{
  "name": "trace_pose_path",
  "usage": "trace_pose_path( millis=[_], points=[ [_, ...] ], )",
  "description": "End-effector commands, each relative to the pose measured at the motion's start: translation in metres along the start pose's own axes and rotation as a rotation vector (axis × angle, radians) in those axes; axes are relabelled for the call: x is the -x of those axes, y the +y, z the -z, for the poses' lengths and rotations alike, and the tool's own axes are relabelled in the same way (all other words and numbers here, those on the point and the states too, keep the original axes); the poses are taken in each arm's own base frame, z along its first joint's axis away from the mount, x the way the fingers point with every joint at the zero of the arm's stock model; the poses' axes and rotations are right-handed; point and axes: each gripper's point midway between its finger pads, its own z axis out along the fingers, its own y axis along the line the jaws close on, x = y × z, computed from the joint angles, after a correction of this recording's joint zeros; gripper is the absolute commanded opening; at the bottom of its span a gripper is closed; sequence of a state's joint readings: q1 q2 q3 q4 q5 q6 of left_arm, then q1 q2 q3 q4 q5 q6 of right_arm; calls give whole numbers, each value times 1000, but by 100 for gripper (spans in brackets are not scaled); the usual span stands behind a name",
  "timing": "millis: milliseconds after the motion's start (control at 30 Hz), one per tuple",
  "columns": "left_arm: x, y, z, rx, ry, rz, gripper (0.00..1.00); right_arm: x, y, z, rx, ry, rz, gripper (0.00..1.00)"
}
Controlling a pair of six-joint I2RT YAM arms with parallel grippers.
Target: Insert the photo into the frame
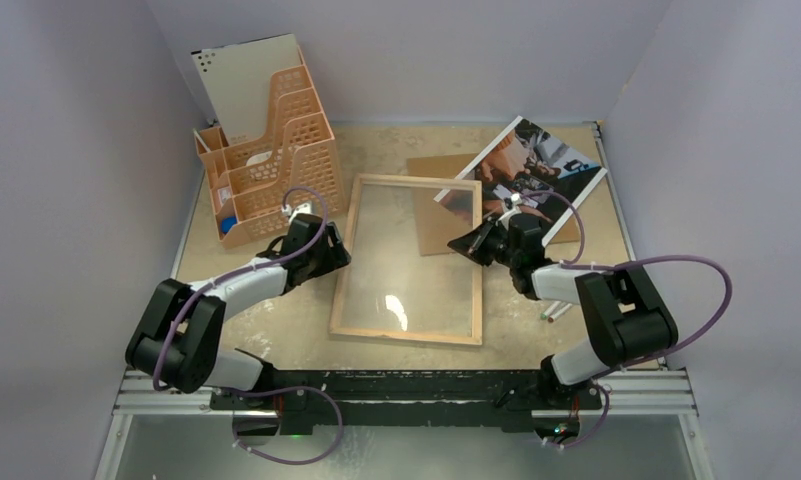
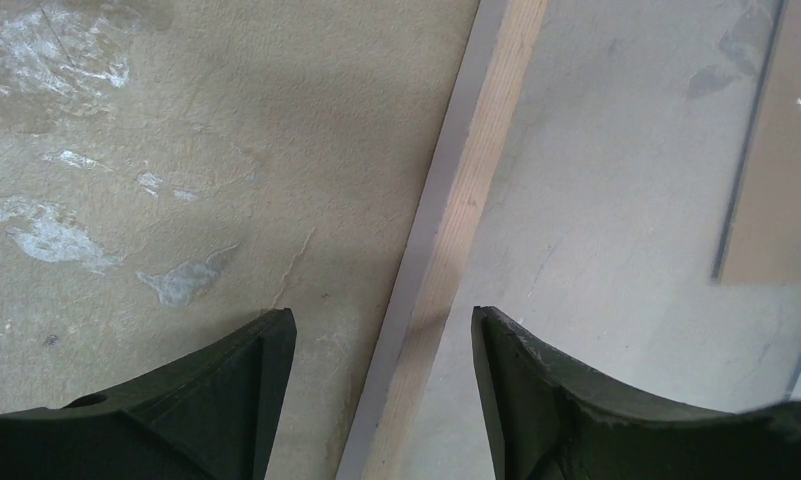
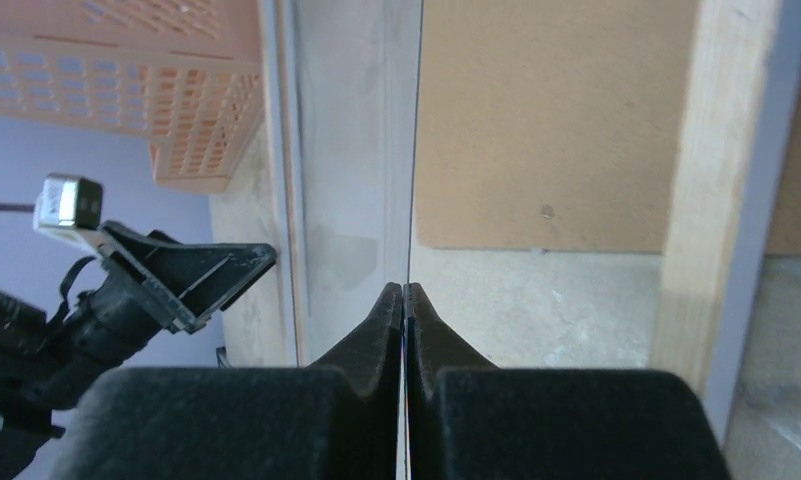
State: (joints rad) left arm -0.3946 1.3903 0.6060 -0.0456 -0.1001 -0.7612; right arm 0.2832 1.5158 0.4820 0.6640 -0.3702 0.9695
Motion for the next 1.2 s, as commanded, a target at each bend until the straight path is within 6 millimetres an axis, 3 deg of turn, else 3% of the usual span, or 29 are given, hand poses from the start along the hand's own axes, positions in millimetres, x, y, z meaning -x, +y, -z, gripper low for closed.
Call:
trace_pose_path(
  millis=[0,133,267,467,600,700,767,833,1000,1167],
  points=[
    [2,1,-3,-8,-9,-17,67,7,36,7,169,-23,138,0],
    [0,0,-4,-12,-2,-17,61,5,42,12,188,-15,146,0],
    [3,-7,-6,-44,-11,-14,47,2,43,11,198,6,145,0],
    [-1,-10,-7,-64,8,-17,33,0,46,10,231,15,135,31],
    [-2,-11,-8,-70,15,-18,25,-7,51,14,270,42,149,38],
    [-4,-13,-8,-78,23,-18,21,-11,52,15,282,69,164,29],
    [-6,-13,-10,-79,30,-18,18,-12,53,16,281,74,168,11],
    [-7,-13,-11,-79,35,-18,17,-6,57,20,278,45,165,0],
    [-10,-12,-12,-83,44,-19,14,3,85,32,336,22,173,0],
    [-16,-20,-14,-124,77,-19,2,10,114,41,410,30,151,0]
  ],
)
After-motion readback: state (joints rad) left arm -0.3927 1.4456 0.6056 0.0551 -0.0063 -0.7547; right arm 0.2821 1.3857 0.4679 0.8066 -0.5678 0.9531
